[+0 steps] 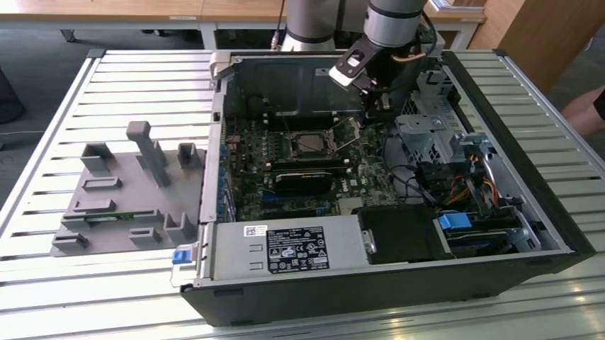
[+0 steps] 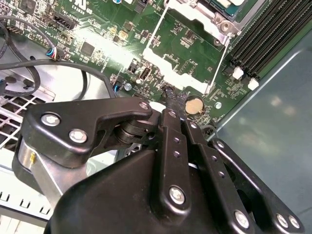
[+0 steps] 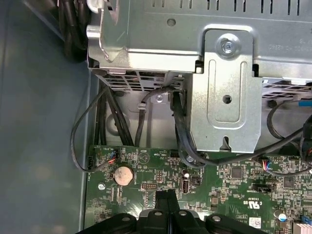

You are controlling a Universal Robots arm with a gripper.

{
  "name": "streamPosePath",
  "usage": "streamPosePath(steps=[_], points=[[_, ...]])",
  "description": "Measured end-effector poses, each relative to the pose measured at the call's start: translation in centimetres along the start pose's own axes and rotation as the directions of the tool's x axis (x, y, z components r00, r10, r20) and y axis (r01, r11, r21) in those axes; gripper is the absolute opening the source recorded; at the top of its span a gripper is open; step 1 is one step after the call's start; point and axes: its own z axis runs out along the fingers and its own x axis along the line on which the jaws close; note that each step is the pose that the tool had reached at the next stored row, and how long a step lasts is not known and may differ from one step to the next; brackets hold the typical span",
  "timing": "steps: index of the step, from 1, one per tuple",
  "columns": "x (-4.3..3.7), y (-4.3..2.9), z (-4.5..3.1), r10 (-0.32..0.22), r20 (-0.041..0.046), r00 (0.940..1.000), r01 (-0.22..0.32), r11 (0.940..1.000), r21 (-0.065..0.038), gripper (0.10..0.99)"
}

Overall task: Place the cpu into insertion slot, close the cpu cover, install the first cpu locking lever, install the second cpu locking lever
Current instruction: 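Close the cpu cover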

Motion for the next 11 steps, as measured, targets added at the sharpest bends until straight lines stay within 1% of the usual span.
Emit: streamPosePath(steps=[5, 11], points=[[0.06, 0.15, 0.29, 0.000, 0.0005, 1.0000, 0.000, 1.0000, 0.003, 0.106], [0.12, 0.17, 0.75, 0.000, 0.0008, 1.0000, 0.000, 1.0000, 0.008, 0.106]])
